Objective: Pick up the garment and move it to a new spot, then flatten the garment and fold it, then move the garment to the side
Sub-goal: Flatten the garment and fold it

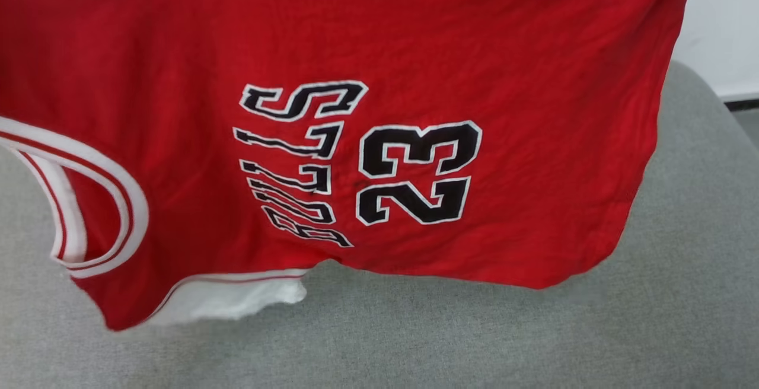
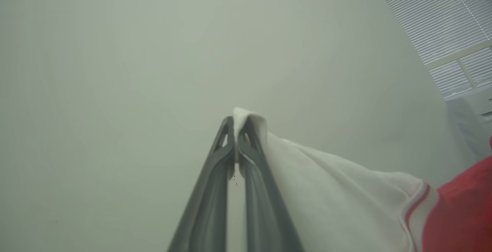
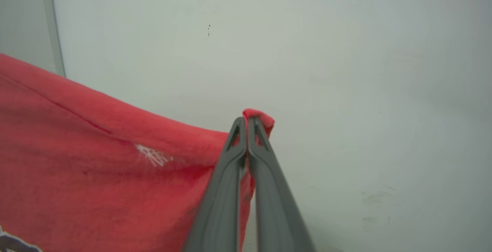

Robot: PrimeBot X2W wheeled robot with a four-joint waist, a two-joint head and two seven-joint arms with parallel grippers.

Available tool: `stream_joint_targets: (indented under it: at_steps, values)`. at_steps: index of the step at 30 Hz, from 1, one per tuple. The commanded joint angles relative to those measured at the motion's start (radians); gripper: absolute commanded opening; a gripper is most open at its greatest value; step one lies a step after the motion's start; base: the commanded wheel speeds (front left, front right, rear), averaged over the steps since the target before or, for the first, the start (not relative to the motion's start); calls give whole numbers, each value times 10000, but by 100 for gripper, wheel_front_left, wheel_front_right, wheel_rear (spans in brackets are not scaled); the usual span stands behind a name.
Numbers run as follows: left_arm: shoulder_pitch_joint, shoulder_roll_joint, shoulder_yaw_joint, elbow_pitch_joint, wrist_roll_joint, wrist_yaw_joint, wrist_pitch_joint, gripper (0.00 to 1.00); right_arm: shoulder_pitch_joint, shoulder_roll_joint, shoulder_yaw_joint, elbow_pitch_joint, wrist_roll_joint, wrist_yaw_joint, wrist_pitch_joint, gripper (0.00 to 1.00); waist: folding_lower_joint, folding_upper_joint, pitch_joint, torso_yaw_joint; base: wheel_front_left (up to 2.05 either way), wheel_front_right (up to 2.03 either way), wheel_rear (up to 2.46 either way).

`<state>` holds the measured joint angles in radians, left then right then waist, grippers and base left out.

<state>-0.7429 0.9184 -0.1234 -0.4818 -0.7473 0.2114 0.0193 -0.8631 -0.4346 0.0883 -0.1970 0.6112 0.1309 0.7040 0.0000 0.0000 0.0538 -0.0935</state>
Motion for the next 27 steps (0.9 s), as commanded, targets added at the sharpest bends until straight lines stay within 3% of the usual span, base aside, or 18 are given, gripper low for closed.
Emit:
stream_joint_targets:
  at_steps: [1,6,12,21,27]
  values:
    - [-383,59,-67,160,67,-92,89,0,-208,106,-100,-135,-119,-4,6,0,0,0,460,-46,0,0,0]
    - [-1714,115,-317,755,209,-470,259,0,-778,-13,-291,-272,-480,-4,-94,0,0,0,1573,-22,0,0,0]
    - [-4022,181,-1031,2185,956,-1342,383,0,-2328,-133,-182,504,-930,-5,-738,0,0,0,3147,4,0,0,0]
    - [-8618,-1215,-1946,5733,1727,-2437,17,0,-5721,492,87,3448,-2551,-5,-2749,0,0,0,5050,310,0,0,0]
    - [-10731,-2131,-2259,7977,2216,-2627,-761,0,-7571,998,125,5358,-3574,-5,-3911,0,0,0,5785,574,0,0,0]
